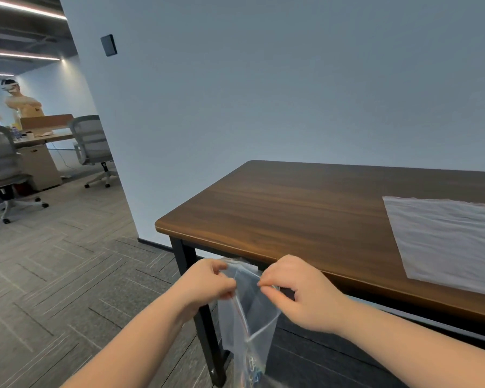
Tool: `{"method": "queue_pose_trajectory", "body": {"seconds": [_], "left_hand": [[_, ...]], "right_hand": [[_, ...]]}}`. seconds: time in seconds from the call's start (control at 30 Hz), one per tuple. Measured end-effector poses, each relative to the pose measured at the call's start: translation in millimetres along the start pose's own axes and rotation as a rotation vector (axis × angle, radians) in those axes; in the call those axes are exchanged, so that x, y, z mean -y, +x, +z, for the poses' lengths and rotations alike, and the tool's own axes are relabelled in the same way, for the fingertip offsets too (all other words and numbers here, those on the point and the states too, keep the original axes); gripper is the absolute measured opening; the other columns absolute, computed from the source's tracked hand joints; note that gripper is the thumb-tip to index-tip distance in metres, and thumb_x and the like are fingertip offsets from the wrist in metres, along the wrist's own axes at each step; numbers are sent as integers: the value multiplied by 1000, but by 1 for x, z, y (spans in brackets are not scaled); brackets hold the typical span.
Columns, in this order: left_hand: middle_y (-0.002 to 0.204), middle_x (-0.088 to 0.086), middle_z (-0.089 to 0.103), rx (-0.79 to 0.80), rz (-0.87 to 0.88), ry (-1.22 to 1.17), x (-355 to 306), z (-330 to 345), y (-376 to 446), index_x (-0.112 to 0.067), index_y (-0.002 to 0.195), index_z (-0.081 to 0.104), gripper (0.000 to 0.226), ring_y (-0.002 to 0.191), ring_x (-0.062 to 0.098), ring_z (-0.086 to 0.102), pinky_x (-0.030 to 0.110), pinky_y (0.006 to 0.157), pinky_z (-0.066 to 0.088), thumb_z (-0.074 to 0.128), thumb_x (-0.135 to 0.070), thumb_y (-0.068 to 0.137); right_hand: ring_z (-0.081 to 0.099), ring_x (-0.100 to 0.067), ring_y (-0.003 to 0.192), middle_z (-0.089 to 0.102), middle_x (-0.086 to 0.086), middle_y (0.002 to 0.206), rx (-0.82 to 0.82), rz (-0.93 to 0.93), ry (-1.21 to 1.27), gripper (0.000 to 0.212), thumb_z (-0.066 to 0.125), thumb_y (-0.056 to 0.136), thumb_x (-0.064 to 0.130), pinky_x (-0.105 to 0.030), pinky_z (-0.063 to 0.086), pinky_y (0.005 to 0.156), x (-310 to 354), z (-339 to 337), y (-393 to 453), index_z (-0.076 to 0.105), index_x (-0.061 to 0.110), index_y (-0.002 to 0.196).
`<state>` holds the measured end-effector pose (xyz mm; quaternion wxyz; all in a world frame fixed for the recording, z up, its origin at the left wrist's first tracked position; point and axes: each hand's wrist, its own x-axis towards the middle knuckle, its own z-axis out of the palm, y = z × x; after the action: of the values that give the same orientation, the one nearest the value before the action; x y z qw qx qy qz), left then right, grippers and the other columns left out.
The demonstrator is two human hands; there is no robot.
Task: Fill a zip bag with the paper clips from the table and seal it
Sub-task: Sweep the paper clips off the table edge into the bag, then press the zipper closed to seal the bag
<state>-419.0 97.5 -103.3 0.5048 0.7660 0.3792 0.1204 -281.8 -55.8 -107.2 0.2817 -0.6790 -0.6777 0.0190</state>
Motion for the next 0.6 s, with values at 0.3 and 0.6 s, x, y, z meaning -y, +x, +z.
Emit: {"method": "queue_pose_trajectory", "body": {"seconds": [0.3, 0.6], "left_hand": [[84, 14, 65, -153, -14, -179, -6, 0, -24, -5, 84, 68, 15, 79, 20, 64, 34, 84, 59, 63, 4, 73], [68, 4, 61, 74, 152, 8, -4, -12, -51, -7, 88, 69, 12, 63, 12, 61, 27, 76, 52, 64, -17, 88]], "right_hand": [[56, -2, 89, 68, 9, 111, 359, 104, -83, 48, 58, 81, 59, -22, 45, 81, 31, 7, -2, 66, 25, 114], [58, -11, 84, 60, 5, 86, 245, 112, 95, 24, 53, 78, -3, -19, 48, 80, 15, -15, -7, 70, 13, 81]]}}
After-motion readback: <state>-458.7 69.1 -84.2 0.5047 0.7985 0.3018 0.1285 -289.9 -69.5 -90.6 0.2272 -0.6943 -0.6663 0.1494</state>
